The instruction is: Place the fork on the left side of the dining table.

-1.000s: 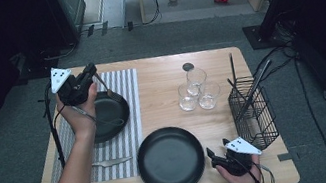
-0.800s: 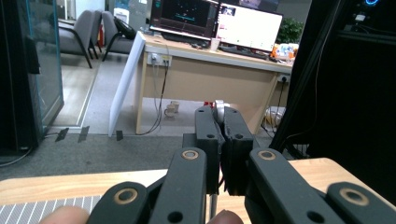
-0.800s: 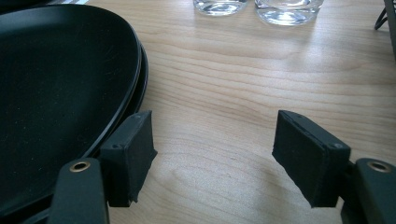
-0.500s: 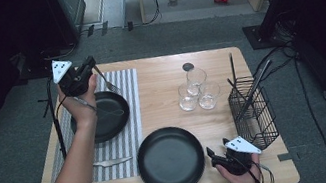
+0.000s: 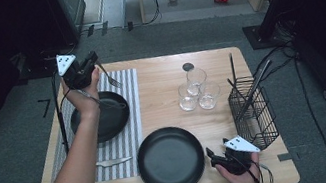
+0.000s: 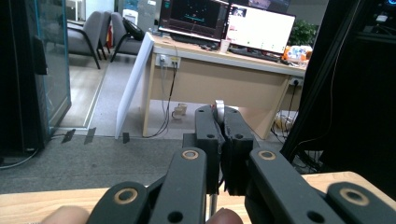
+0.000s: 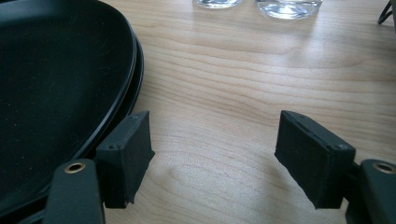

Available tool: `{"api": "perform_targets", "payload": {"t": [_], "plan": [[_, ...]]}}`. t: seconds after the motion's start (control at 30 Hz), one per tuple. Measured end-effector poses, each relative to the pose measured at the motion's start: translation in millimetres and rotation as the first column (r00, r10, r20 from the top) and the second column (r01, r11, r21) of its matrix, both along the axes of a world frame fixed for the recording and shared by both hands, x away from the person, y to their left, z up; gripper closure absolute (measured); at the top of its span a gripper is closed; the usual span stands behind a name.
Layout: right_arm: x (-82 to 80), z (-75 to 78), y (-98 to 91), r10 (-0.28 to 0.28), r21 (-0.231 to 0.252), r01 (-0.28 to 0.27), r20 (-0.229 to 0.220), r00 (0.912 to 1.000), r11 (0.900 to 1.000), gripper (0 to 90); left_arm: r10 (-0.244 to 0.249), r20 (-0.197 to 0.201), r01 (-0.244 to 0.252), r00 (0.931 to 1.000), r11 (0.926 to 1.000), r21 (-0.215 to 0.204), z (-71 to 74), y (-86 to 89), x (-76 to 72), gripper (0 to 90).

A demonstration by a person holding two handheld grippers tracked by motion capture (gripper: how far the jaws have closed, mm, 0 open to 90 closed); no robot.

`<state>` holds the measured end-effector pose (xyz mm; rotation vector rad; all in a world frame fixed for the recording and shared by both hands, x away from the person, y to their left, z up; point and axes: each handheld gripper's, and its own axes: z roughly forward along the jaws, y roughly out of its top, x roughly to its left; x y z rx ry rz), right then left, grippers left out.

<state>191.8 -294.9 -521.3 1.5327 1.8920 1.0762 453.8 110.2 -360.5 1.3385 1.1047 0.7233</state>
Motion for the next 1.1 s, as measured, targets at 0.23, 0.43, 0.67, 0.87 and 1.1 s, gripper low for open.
{"api": "perform_targets", "payload": {"t": [0.23,0.43,0.67,0.87,1.1], "plan": [[0.9,-0.1,1.2,-0.001,-0.008,0.001,-0.010,0.9999,1.0000,27.2,0.016,0.000,-0.016,0.9999,0.9992,-0.036,-7.8,3.1,11.5,88.5],[1.9,-0.4,2.4,-0.001,-0.016,0.000,-0.012,0.9999,0.9999,27.2,0.025,-0.010,-0.026,0.9996,0.9978,-0.061,-16.0,6.7,20.3,88.5],[2.3,-0.4,3.4,-0.008,-0.016,0.008,-0.014,0.9999,0.9998,27.2,0.024,-0.013,-0.025,0.9996,0.9975,-0.066,-25.5,8.1,28.0,88.4],[2.6,-0.4,4.2,-0.008,-0.015,0.008,-0.017,0.9998,0.9999,27.2,0.016,-0.018,-0.017,0.9997,0.9977,-0.066,-31.4,6.3,31.8,88.4],[2.8,-0.5,4.4,-0.004,-0.014,0.004,-0.018,0.9998,0.9999,27.2,0.025,-0.026,-0.026,0.9993,0.9979,-0.059,-36.3,6.2,35.5,88.3]]}}
